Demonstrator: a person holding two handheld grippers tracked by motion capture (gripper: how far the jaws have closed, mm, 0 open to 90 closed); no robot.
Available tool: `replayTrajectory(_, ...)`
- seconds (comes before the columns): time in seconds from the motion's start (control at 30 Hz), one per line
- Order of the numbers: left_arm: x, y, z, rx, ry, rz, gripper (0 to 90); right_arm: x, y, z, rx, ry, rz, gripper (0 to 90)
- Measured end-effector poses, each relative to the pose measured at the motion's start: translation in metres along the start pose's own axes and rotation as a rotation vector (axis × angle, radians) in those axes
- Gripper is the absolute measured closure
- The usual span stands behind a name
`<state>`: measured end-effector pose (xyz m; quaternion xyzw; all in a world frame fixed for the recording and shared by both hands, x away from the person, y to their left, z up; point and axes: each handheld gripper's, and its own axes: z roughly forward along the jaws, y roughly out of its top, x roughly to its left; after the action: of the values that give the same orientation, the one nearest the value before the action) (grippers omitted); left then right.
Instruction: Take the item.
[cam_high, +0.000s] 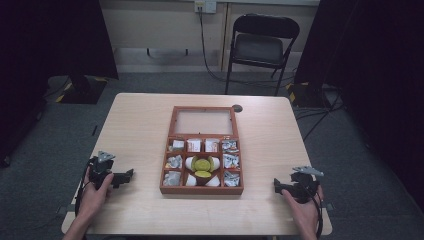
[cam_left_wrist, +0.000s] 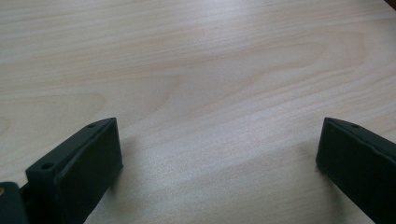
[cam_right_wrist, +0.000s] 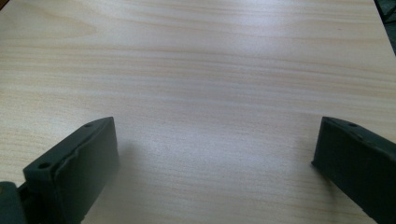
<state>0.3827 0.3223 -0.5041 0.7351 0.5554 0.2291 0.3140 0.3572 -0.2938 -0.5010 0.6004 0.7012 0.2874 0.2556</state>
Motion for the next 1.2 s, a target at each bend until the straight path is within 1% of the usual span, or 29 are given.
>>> replayTrajectory(0.07, 0.0, 0.0, 0.0, 0.001, 0.0, 0.001, 0.0, 0.0, 0.0, 0.0, 0.0, -0.003, 0.004, 0.0)
replayTrajectory(0.13, 0.0, 0.0, 0.0, 0.0, 0.0, 0.0, 0.0, 0.002, 0.0, 0.0, 0.001, -0.021, 0.022, 0.0)
replayTrajectory(0.33, 0.0, 0.0, 0.0, 0.002, 0.001, 0.003, 0.0, 0.002, 0.0, -0.001, 0.001, -0.016, 0.023, 0.3)
replayTrajectory(0.4, 0.0, 0.0, 0.0, 0.002, 0.002, 0.003, 0.0, 0.002, 0.0, -0.002, 0.002, -0.015, 0.026, 3.2)
replayTrajectory(0.47, 0.0, 0.0, 0.0, 0.002, 0.001, 0.002, 0.0, 0.003, 0.0, -0.004, -0.003, -0.012, 0.025, 9.6)
replayTrajectory(0.5, 0.0, 0.0, 0.0, 0.002, 0.001, 0.002, 0.0, 0.003, 0.0, -0.005, -0.01, -0.008, 0.019, 14.2)
replayTrajectory(0.53, 0.0, 0.0, 0.0, 0.002, 0.001, 0.002, 0.0, 0.003, 0.001, -0.006, -0.011, 0.005, 0.012, 14.9)
replayTrajectory(0.63, 0.0, 0.0, 0.0, 0.001, 0.0, 0.0, 0.0, 0.004, 0.002, -0.006, -0.006, 0.018, 0.014, 14.9)
replayTrajectory(0.67, -0.001, 0.0, 0.0, 0.002, 0.001, 0.0, 0.0, 0.006, 0.003, -0.006, -0.002, 0.025, 0.002, 14.8)
replayTrajectory(0.7, -0.001, 0.0, 0.0, 0.002, 0.001, 0.0, 0.0, 0.006, 0.003, -0.006, -0.002, 0.025, 0.002, 14.8)
replayTrajectory(0.73, -0.001, 0.0, -0.001, 0.0, 0.002, 0.002, 0.2, 0.009, 0.004, -0.007, -0.008, 0.033, -0.018, 14.9)
replayTrajectory(0.8, -0.001, -0.001, -0.001, 0.002, 0.0, 0.004, 0.2, 0.01, 0.005, -0.007, -0.011, 0.058, -0.004, 15.0)
replayTrajectory(0.83, -0.001, -0.001, -0.001, 0.001, 0.001, 0.005, 0.2, 0.011, 0.006, -0.007, -0.013, 0.068, -0.006, 15.2)
replayTrajectory(0.9, -0.001, -0.001, -0.001, 0.001, 0.001, 0.005, 0.2, 0.011, 0.006, -0.008, -0.013, 0.072, -0.01, 15.5)
replayTrajectory(0.93, -0.001, -0.001, -0.001, 0.001, 0.001, 0.005, 0.2, 0.012, 0.007, -0.011, -0.025, 0.09, -0.004, 16.7)
replayTrajectory(0.97, -0.001, -0.001, -0.001, 0.001, 0.001, 0.005, 0.2, 0.013, 0.007, -0.012, -0.032, 0.093, -0.005, 16.7)
replayTrajectory(1.03, -0.001, -0.001, -0.001, 0.0, 0.0, 0.004, 0.1, 0.013, 0.007, -0.012, -0.033, 0.097, -0.006, 16.7)
replayTrajectory(1.1, -0.001, -0.001, -0.001, 0.0, 0.001, 0.005, 0.1, 0.014, 0.008, -0.012, -0.03, 0.122, -0.013, 19.9)
replayTrajectory(1.2, -0.001, -0.001, -0.001, 0.0, 0.001, 0.005, 0.2, 0.017, 0.009, -0.013, -0.036, 0.143, -0.021, 20.1)
